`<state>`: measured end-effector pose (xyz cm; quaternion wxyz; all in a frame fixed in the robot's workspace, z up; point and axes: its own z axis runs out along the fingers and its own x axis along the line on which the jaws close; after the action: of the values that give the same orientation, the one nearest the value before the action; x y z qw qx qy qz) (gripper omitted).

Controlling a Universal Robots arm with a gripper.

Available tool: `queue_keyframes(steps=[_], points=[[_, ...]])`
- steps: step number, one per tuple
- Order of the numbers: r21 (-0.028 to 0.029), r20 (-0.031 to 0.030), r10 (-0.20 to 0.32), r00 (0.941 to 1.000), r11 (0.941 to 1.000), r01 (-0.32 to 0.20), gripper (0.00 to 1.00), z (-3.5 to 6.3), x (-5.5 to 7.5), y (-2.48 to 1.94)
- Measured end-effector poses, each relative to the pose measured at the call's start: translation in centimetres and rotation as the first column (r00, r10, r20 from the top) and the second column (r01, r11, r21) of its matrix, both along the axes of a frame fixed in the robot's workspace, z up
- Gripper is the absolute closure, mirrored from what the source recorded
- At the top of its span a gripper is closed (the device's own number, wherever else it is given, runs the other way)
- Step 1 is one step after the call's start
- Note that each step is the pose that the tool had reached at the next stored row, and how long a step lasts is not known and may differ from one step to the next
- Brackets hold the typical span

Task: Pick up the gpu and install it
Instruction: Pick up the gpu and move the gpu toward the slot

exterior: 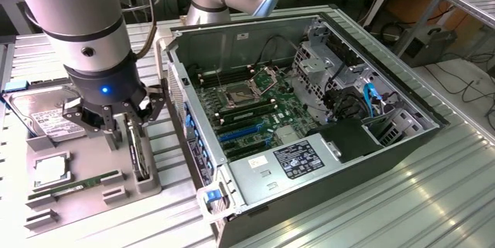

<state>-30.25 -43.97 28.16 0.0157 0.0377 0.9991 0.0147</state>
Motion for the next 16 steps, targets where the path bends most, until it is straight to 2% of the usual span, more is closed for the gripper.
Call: queue_keyframes(steps=[1, 7, 16], points=[[0.0001, 0.0001, 0.0, 1.0, 1.0, 0.0, 0.58, -0.4, 0.0, 0.04], [0.0, 0.0003, 0.0, 1.0, 1.0, 0.0, 0.58, -0.74, 0.0, 0.06], [-0.0001, 0.0039, 0.0, 1.0, 1.0, 0.0, 0.58, -2.25, -0.3, 0.61]])
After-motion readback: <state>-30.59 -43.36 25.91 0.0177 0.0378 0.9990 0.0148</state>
